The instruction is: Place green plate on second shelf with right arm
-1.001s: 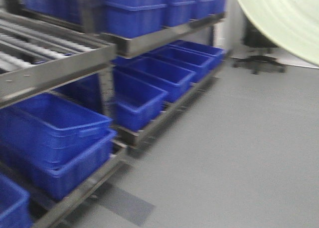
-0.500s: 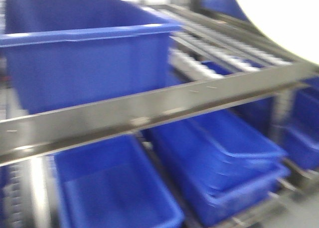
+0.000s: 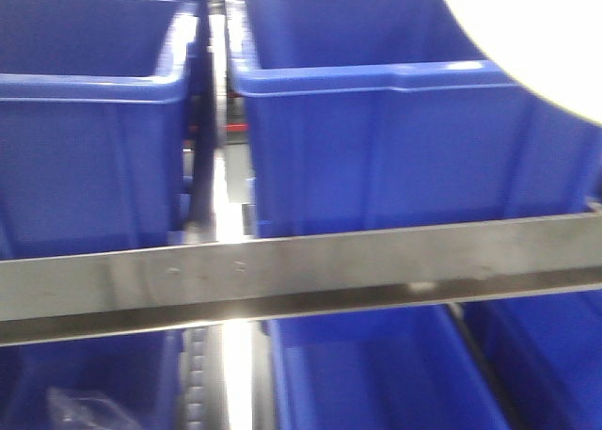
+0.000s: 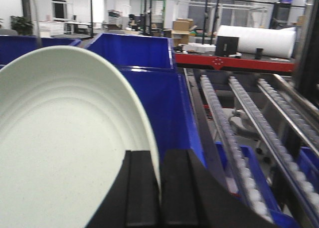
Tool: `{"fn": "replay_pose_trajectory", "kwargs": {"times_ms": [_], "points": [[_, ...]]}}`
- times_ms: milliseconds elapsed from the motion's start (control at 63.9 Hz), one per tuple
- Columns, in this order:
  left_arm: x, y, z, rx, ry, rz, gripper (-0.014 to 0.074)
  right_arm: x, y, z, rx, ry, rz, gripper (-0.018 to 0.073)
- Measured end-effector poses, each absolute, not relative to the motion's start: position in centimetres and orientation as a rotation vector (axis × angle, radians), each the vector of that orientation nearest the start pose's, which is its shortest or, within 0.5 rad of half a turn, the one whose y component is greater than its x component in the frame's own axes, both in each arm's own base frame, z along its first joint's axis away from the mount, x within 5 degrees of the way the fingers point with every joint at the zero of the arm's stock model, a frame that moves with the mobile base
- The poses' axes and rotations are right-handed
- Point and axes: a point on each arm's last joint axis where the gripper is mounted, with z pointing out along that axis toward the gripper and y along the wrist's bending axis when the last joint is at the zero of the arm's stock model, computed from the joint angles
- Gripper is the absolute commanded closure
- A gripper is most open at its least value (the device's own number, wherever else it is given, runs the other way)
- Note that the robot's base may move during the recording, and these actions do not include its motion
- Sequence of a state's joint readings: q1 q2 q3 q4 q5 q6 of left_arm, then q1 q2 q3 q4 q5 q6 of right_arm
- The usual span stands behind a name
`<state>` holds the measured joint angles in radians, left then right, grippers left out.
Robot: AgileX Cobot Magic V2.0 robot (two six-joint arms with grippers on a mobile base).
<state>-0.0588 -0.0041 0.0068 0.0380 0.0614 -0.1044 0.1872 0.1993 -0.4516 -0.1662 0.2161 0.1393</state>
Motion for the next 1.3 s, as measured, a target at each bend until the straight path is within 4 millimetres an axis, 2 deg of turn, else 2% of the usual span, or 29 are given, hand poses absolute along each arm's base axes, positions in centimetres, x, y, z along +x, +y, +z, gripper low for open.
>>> {"fn": "replay_pose_trajectory", "kwargs": {"times_ms": [1298], "points": [[5.63,-0.31,20.56,-0.008,1.548,-0.097,0.0465,4.99,0.62,33.24,-0.123,1.440,0.109,0.0533]]}}
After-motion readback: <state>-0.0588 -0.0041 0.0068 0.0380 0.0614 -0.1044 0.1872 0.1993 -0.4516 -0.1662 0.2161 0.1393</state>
